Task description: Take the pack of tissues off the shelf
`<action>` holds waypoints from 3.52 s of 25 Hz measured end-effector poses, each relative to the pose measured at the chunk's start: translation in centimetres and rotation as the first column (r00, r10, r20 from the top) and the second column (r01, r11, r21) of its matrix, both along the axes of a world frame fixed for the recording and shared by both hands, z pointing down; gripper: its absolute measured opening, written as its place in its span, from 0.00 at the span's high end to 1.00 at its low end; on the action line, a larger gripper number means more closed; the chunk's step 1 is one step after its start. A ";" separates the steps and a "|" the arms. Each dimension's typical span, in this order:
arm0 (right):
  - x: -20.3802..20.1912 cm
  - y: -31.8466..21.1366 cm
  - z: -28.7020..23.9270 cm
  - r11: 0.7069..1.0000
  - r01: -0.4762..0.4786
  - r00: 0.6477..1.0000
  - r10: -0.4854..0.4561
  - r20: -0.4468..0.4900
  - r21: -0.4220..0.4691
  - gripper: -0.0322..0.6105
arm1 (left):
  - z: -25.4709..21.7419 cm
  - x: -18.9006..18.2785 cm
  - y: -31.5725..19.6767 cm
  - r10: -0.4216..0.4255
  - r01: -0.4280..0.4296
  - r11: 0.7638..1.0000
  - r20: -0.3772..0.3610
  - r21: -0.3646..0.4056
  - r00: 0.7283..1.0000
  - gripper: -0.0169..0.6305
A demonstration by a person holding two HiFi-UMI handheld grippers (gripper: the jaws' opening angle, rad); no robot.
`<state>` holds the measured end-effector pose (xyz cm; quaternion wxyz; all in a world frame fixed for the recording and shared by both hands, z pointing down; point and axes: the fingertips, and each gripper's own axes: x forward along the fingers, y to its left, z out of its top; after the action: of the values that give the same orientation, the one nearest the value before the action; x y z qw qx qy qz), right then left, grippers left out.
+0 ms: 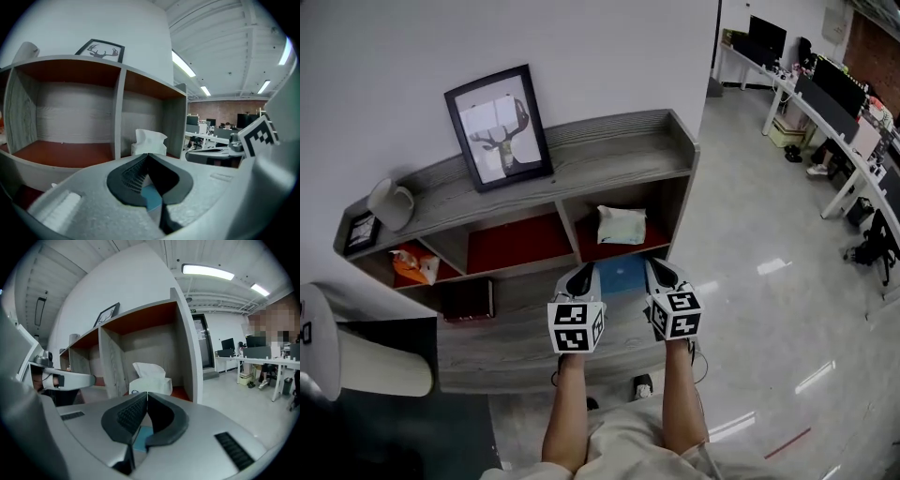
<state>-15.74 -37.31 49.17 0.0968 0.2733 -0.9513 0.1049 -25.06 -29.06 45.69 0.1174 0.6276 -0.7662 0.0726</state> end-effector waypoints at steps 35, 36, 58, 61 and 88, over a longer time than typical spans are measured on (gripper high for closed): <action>-5.4 -4.0 1.1 0.964 0.261 0.965 -0.260 -0.031 0.050 0.78 | 0.3 -1.0 -1.4 -0.225 0.224 0.972 0.009 0.076 0.974 0.96; -5.3 -4.3 1.1 0.967 0.249 0.968 -0.247 -0.039 0.051 0.75 | 0.5 -0.7 -1.7 -0.216 0.215 0.974 0.008 0.069 0.976 0.96; -7.4 -8.3 4.1 0.998 0.058 0.987 -0.054 -0.150 0.026 0.48 | -0.6 -2.1 -4.7 -0.189 0.186 0.981 0.055 0.057 0.980 0.96; -7.5 -7.7 4.4 0.993 0.119 0.980 -0.112 -0.165 0.029 0.77 | -0.2 -1.5 -5.2 -0.171 0.168 0.984 0.050 0.051 0.984 0.96; -5.2 -5.0 2.2 0.990 0.131 0.989 -0.126 -0.081 0.061 0.91 | 1.3 -0.7 0.0 -0.235 0.236 0.971 -0.012 0.037 0.972 0.96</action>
<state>-20.93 -42.28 51.37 0.1309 0.2184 -0.9654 0.0565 -25.77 -29.06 46.98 0.1158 0.5348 -0.8360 0.0413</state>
